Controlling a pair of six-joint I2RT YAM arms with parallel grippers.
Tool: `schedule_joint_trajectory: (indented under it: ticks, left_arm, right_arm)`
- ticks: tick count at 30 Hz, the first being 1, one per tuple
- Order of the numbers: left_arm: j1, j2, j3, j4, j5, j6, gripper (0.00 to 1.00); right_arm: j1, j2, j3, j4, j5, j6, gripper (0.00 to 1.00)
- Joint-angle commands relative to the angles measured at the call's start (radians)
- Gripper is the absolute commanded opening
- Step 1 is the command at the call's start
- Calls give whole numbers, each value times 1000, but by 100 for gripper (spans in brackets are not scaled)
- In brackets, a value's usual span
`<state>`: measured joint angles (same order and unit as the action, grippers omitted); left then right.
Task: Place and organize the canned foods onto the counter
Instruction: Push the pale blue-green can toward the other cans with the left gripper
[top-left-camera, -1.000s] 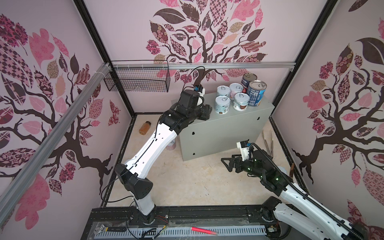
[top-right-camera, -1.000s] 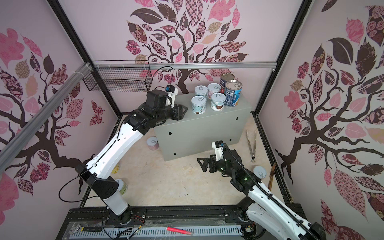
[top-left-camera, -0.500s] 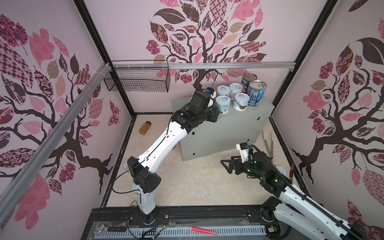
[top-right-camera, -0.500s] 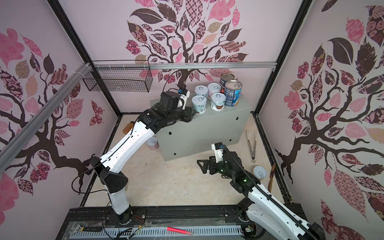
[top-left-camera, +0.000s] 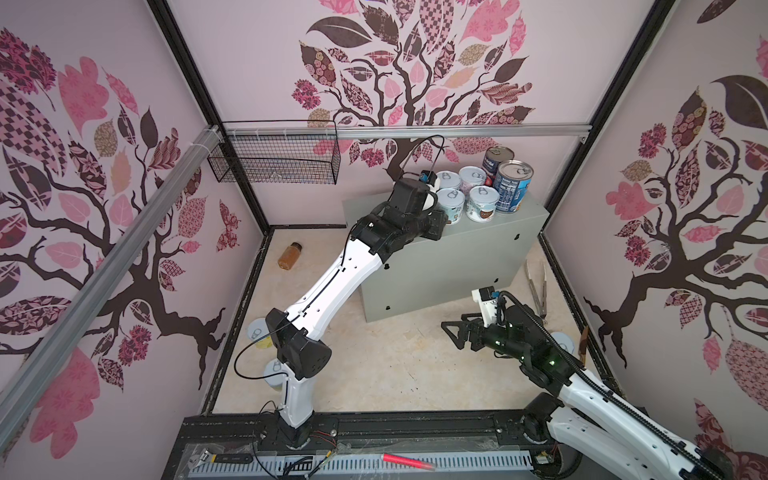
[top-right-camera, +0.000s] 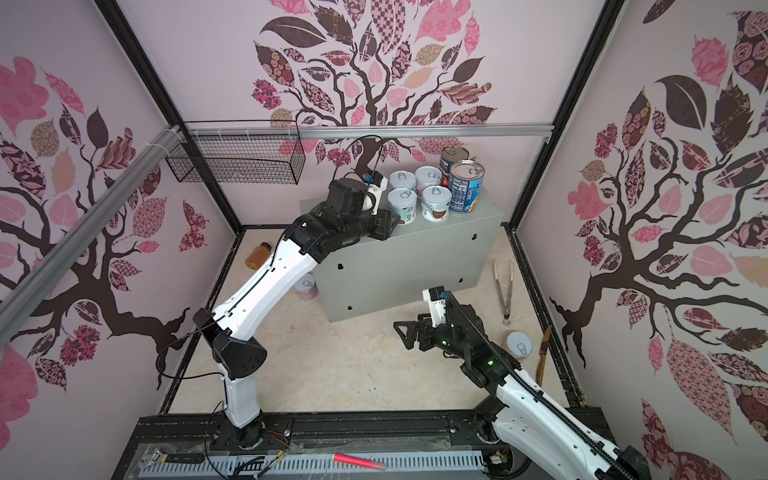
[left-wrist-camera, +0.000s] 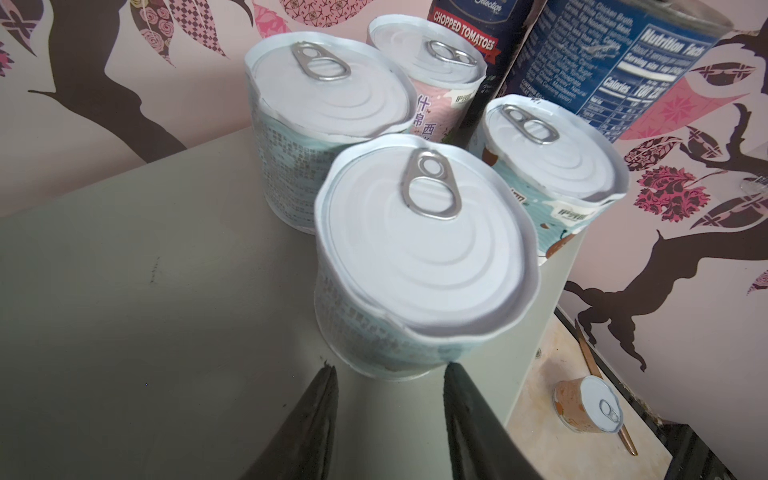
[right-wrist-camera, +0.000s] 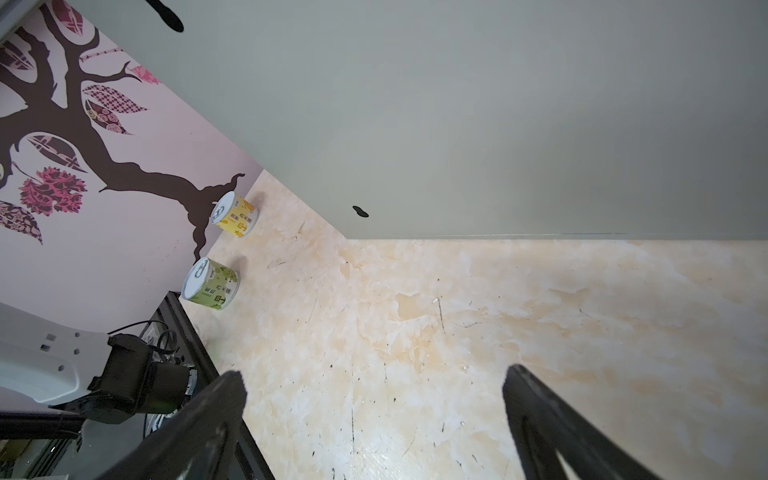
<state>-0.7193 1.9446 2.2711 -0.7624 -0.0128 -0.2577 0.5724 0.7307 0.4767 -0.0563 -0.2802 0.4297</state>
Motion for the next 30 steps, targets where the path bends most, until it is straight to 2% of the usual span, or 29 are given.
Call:
schedule_joint_trajectory:
  ticks: [1, 11, 18, 25, 30]
  left_arm:
    - [-17, 31, 65, -2, 7, 20, 45]
    - [-50, 57, 102, -14, 9, 35, 44]
    - [-52, 4, 76, -14, 2, 41, 45]
    - [-40, -45, 52, -28, -78, 31, 44]
    - [-7, -86, -29, 38, -102, 7, 41]
  right_arm:
    - [-5, -8, 0, 19, -13, -3, 100]
    - [-4, -5, 2, 19, -17, -4, 100]
    - [-4, 1, 2, 19, -20, -3, 100]
    - [-5, 6, 2, 19, -25, -3, 100]
    - [-5, 2, 2, 18, -26, -4, 100]
